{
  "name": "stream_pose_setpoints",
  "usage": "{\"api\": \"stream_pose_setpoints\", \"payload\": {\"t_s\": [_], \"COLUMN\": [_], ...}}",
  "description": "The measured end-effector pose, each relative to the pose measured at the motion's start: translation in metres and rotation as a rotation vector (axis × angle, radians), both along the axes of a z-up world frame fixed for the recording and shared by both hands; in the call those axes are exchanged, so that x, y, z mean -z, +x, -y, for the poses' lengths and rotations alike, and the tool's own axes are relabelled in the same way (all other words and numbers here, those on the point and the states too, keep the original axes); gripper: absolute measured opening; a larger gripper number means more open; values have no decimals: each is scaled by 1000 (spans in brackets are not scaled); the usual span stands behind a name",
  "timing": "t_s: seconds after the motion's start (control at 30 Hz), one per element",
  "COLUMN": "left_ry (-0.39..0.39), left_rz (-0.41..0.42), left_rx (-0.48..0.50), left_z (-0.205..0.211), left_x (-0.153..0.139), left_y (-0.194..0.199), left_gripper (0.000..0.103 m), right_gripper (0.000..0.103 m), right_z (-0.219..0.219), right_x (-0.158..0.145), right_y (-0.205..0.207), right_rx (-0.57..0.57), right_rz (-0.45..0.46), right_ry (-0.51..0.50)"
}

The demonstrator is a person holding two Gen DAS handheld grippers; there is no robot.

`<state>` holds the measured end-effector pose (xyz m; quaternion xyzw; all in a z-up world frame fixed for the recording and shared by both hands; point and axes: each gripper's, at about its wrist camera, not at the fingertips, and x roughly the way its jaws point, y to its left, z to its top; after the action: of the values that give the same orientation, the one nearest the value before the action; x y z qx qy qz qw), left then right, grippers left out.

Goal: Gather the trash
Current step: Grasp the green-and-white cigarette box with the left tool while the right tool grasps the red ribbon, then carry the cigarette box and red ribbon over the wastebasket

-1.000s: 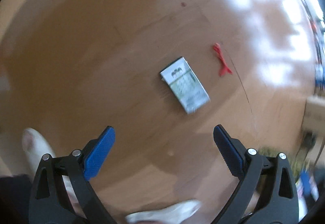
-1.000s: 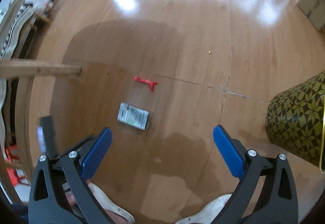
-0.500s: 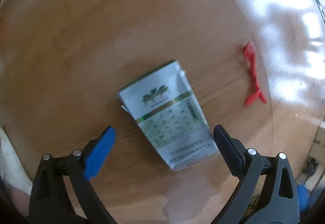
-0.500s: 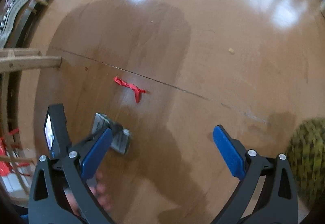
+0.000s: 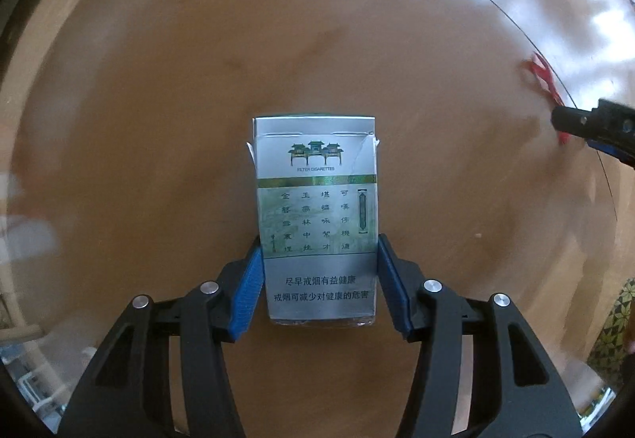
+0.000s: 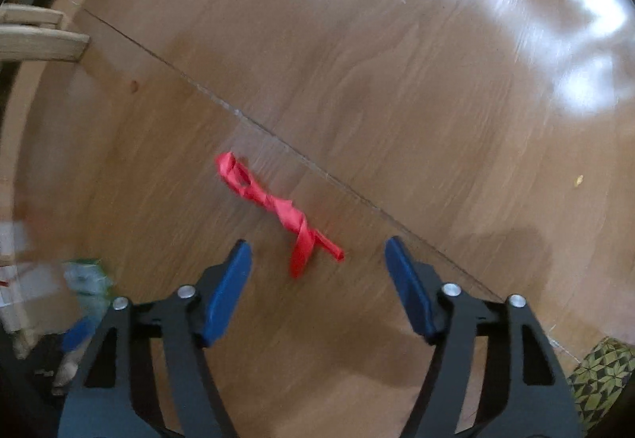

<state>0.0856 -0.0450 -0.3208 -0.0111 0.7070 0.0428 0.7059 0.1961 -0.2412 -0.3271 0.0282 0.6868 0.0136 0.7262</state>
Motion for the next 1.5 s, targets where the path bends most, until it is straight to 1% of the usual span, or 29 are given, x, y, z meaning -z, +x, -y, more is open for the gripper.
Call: {"api": "stream_pose_setpoints", "payload": {"t_s": [0.03, 0.07, 0.1, 0.13, 0.2, 0.27, 0.37, 0.43, 0.47, 0.5, 0.53, 0.57, 0.6, 0.63, 0.67, 0.7, 0.77, 0.8, 0.83, 0.87, 0.93, 1.0, 1.03, 1.1, 1.17, 1.2, 1.33, 1.43, 1.5], "left_ry": [-3, -4, -4, -4, -6, -10, -12, -19, -22, -29, -38, -57, -83, -99, -121, -145, -194, -217, -251, -283, -301, -318, -319, -310, -310, -310, -306, -302, -297], "left_rz": [4, 10, 15, 21, 35, 44, 50, 70, 77, 92, 100, 110, 129, 143, 159, 170, 193, 200, 208, 222, 235, 245, 250, 274, 284, 290, 304, 292, 281], "left_rx": [-1, 5, 16, 26, 53, 75, 107, 139, 156, 192, 211, 233, 257, 274, 299, 315, 362, 381, 404, 431, 463, 507, 525, 578, 601, 607, 595, 579, 575], "left_z": [-2, -4, -3, -2, -2, 2, 10, 22, 16, 24, 27, 29, 35, 35, 42, 46, 56, 58, 61, 66, 77, 88, 92, 97, 94, 95, 88, 86, 83], "left_x": [-4, -10, -15, -20, -37, -52, -79, -108, -118, -138, -147, -159, -181, -202, -225, -243, -280, -293, -305, -322, -337, -349, -352, -361, -367, -376, -368, -359, -354], "left_y": [1, 2, 3, 7, 10, 11, 9, 5, 2, -2, -1, -1, -8, 3, -2, -8, -24, -31, -39, -51, -63, -83, -89, -101, -107, -113, -107, -102, -99], "left_gripper": [53, 53, 53, 53, 53, 53, 53, 53, 53, 53, 53, 53, 53, 53, 53, 53, 53, 53, 53, 53, 53, 53, 53, 53, 53, 53, 53, 53, 53], "right_gripper": [43, 12, 12, 12, 12, 12, 12, 12, 12, 12, 12, 12, 12, 12, 12, 12, 12, 12, 12, 12, 12, 12, 12, 12, 12, 12, 12, 12, 12], "right_z": [-6, -8, -10, -11, -10, -6, 6, 20, 26, 35, 45, 52, 61, 65, 77, 74, 93, 105, 111, 124, 146, 162, 173, 191, 210, 222, 239, 238, 234], "right_x": [-1, -2, -2, -7, -24, -50, -101, -140, -153, -175, -201, -218, -242, -258, -286, -301, -338, -355, -365, -381, -400, -409, -412, -412, -408, -411, -404, -402, -402], "right_y": [-1, -1, -2, -6, -15, -28, -53, -73, -80, -90, -103, -109, -122, -134, -152, -157, -186, -203, -213, -233, -268, -296, -310, -341, -365, -372, -375, -369, -362], "right_rx": [-20, -28, -15, -4, 6, 25, 54, 79, 86, 102, 116, 123, 134, 143, 163, 180, 234, 260, 275, 310, 380, 433, 461, 535, 605, 634, 692, 708, 705], "right_rz": [12, 8, -23, -26, -3, 17, 61, 92, 102, 123, 152, 174, 206, 230, 268, 284, 323, 349, 364, 392, 423, 438, 449, 443, 436, 432, 422, 425, 423], "right_ry": [-35, -29, 22, 44, 52, 75, 84, 82, 75, 64, 48, 34, 24, 20, 3, 1, 12, 16, 14, 10, 20, 25, 33, 31, 47, 57, 63, 94, 92]}}
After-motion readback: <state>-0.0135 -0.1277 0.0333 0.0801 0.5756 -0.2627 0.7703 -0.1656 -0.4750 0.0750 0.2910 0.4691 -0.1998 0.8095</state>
